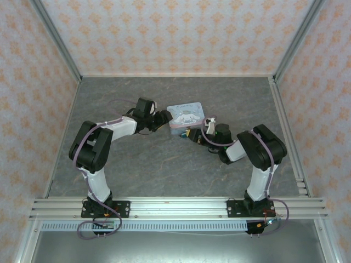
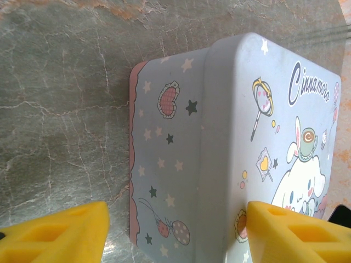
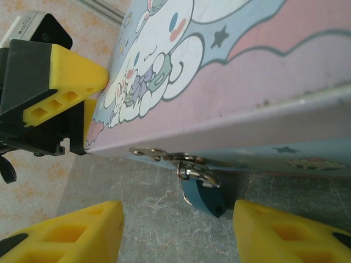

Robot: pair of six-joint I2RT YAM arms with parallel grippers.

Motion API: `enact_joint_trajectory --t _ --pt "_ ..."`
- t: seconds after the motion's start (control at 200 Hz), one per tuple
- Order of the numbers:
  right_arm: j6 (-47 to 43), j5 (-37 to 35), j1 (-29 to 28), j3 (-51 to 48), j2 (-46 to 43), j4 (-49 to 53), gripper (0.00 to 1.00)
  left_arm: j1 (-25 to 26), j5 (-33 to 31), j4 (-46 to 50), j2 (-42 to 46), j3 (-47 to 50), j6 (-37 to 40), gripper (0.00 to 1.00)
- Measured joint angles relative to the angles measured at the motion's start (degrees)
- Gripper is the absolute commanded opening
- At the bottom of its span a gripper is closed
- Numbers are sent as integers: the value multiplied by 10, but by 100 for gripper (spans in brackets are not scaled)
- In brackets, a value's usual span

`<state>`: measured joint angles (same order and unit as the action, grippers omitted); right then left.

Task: Unlock the padlock with the key

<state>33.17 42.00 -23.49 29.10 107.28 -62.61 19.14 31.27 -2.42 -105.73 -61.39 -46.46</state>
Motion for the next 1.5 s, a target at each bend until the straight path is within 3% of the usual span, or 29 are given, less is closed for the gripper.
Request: enact_joint_trajectory --t 0.656,0.986,1.301,1.496 --pt "4 7 0 28 55 -48 46 0 0 0 0 0 0 66" --pt "7 9 0 29 58 -54 29 0 0 0 0 0 -2 66" --pt "7 11 0 29 65 -55 6 0 -2 0 0 0 -2 66" --pt "6 11 0 29 65 -53 0 0 -4 -1 0 0 -2 66"
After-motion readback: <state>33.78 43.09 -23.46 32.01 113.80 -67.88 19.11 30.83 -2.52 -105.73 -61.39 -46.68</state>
